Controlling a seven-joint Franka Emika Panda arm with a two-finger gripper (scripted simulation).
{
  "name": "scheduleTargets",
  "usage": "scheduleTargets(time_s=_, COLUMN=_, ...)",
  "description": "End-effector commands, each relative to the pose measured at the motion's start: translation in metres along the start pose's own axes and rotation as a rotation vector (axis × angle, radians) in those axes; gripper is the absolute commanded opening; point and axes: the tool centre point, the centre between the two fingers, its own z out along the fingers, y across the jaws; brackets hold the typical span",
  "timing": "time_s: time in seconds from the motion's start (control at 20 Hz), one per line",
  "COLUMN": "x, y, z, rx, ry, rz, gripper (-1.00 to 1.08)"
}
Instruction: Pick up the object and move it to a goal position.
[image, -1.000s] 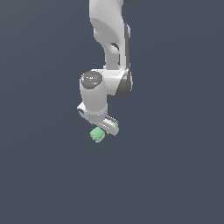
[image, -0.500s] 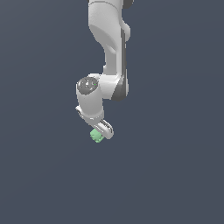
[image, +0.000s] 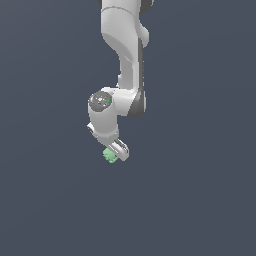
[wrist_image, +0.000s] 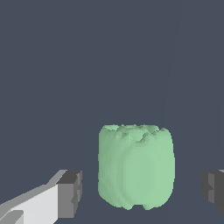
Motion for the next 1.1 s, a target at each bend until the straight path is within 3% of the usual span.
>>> scheduleTargets(time_s=0.0, x=-0.001, y=0.001, z=0.012, rx=-0.001, ry=-0.001, rz=0.002, gripper=1.0)
scheduleTargets(time_s=0.45, x=0.0, y=0.0, z=0.039, rx=-0.001, ry=-0.001, rz=0.004, gripper=1.0)
scheduleTargets(time_s=0.5, x=0.0, y=0.0, z=0.039, rx=-0.001, ry=-0.001, rz=0.004, gripper=-1.0)
scheduleTargets(time_s=1.05, x=0.0, y=0.0, z=0.037, rx=0.0, ry=0.0, rz=0.003, gripper=-1.0)
